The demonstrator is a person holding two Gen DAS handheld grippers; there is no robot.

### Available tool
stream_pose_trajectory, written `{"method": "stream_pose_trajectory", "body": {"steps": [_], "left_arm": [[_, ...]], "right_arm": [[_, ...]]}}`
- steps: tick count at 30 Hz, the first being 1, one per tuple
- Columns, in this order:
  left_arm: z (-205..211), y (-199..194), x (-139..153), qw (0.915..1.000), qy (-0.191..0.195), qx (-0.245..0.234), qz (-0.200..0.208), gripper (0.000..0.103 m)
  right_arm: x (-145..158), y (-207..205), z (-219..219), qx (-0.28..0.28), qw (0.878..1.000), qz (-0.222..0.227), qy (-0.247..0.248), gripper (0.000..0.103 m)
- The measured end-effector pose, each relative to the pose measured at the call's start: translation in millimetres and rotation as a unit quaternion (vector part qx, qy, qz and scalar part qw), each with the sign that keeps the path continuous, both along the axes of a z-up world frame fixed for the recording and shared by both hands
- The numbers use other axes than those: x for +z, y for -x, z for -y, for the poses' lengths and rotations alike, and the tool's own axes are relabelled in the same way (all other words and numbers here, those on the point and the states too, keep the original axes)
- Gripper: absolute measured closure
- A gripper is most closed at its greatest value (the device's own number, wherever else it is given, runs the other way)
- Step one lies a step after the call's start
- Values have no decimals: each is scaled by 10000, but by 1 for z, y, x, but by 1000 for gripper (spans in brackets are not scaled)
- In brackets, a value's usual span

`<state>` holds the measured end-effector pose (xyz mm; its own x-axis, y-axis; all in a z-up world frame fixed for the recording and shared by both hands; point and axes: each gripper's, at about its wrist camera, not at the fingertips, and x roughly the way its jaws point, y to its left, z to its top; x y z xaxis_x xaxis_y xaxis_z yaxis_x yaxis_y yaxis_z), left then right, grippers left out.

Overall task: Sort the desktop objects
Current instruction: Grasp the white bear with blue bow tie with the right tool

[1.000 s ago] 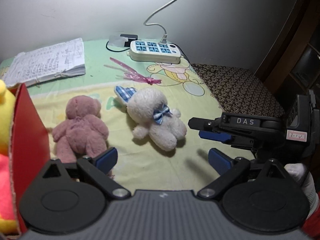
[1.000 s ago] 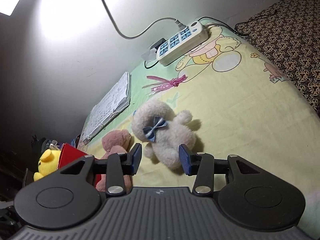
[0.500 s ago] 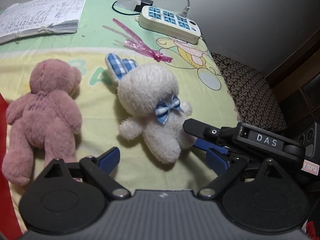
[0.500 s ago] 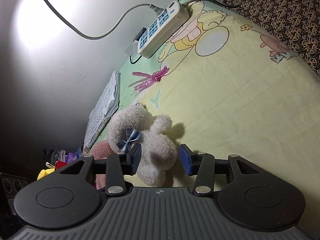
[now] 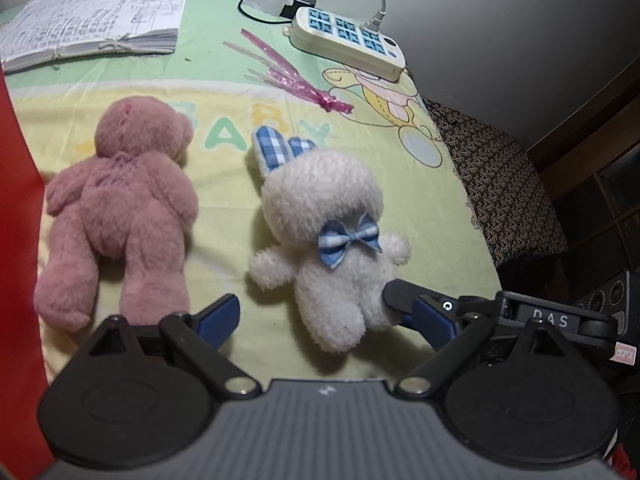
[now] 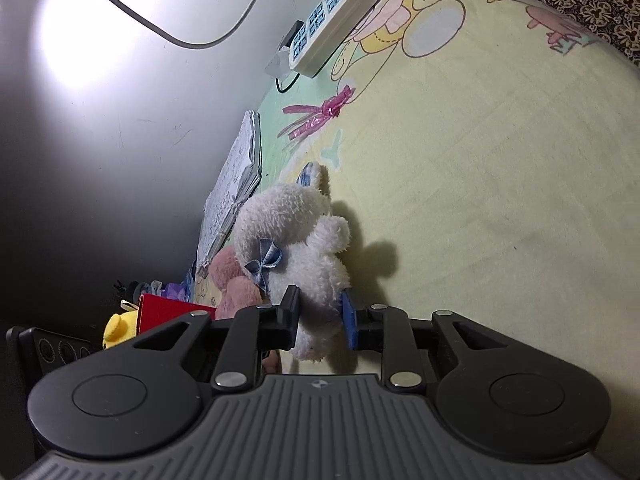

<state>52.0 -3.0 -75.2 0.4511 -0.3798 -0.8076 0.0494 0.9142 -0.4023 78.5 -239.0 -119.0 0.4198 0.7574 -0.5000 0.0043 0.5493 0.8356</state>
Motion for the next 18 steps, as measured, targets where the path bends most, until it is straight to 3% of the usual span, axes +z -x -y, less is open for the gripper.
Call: {"method": "stream_pose_trajectory", "body": {"steps": [4,9,18], "left_arm": [[6,10,-3,9994,-314,-109,-107,10],[17,13,-4,9979,-597,-187,-156,10],[23,12,-6,9954,-893,-120,-327,10]], "right_arm": [[-4,25,11,47,9996,-281,-58,79],[0,47,11,190,9992,-304,154,78],[22,41,17,-101,9976,123,674,73]]}}
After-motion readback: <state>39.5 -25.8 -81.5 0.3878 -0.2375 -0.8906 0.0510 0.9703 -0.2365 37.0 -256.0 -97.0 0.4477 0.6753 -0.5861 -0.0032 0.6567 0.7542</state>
